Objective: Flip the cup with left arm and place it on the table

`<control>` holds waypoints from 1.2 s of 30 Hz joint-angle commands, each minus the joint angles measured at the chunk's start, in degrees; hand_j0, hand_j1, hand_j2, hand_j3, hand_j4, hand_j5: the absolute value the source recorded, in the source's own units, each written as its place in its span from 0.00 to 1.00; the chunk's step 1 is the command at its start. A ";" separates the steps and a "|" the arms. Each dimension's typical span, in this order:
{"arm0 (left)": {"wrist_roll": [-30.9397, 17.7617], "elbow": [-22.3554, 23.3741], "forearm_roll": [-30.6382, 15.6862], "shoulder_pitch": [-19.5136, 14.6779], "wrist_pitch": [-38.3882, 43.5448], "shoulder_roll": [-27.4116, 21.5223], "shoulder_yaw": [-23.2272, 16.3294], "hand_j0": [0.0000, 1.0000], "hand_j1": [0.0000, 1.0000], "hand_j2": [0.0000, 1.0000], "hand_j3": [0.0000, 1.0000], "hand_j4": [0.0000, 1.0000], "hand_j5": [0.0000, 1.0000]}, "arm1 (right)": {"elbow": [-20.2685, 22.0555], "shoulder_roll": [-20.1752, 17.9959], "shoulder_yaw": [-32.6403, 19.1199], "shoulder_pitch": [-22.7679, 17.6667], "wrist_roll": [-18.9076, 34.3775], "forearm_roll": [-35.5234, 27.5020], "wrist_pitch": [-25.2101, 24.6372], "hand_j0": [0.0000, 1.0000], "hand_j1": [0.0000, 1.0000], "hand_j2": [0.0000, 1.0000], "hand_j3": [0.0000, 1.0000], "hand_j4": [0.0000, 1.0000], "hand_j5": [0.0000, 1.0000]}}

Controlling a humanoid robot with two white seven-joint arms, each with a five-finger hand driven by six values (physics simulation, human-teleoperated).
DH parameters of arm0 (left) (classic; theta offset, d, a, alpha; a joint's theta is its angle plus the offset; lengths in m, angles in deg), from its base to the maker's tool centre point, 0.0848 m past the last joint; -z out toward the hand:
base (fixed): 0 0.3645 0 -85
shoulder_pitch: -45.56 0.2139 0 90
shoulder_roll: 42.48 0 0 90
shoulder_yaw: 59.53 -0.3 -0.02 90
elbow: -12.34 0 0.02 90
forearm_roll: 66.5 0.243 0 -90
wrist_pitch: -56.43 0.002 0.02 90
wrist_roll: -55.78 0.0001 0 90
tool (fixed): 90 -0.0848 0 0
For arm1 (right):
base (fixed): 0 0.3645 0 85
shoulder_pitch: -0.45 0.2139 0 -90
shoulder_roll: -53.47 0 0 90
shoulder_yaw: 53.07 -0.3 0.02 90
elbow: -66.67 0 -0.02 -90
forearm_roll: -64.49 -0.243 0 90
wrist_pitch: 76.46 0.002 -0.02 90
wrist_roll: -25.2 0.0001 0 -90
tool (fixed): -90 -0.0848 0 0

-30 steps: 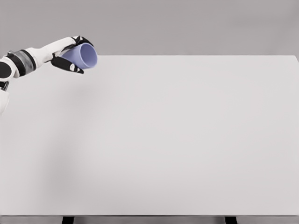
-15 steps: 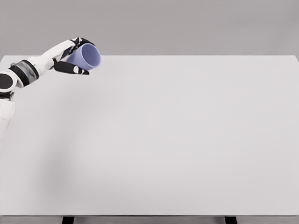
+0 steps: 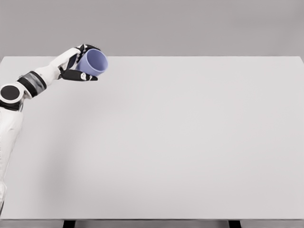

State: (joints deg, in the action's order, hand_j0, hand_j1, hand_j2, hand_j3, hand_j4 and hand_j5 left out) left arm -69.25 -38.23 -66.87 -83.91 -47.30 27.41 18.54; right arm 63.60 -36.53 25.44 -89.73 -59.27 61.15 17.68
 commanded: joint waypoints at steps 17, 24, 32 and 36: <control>4.27 -0.06 -9.64 3.43 -1.29 1.65 0.06 0.54 0.54 0.54 0.54 0.54 0.54 | 0.00 0.00 -0.02 0.00 0.01 0.00 0.08 1.00 1.00 1.00 1.00 1.00 1.00; 8.93 -0.06 -11.22 5.62 -4.11 2.62 0.15 0.55 0.55 0.55 0.55 0.55 0.55 | 0.00 0.00 0.06 0.00 0.01 0.00 -0.01 1.00 1.00 1.00 1.00 1.00 1.00; 12.44 0.73 -13.42 7.38 -6.92 3.06 0.15 0.55 0.55 0.55 0.55 0.55 0.55 | 0.00 0.00 0.06 0.00 0.01 0.00 0.08 1.00 1.00 1.00 1.00 1.00 1.00; 13.33 0.82 -14.83 8.17 -8.32 3.58 0.15 0.55 0.55 0.55 0.55 0.55 0.55 | 0.00 0.00 -0.02 0.00 0.01 0.00 -0.01 1.00 1.00 1.00 1.00 1.00 1.00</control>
State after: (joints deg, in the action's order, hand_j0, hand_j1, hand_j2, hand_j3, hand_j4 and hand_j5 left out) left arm -56.53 -37.41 -80.42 -75.73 -54.59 30.76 18.67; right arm 63.60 -36.53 25.42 -89.73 -59.27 61.15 17.70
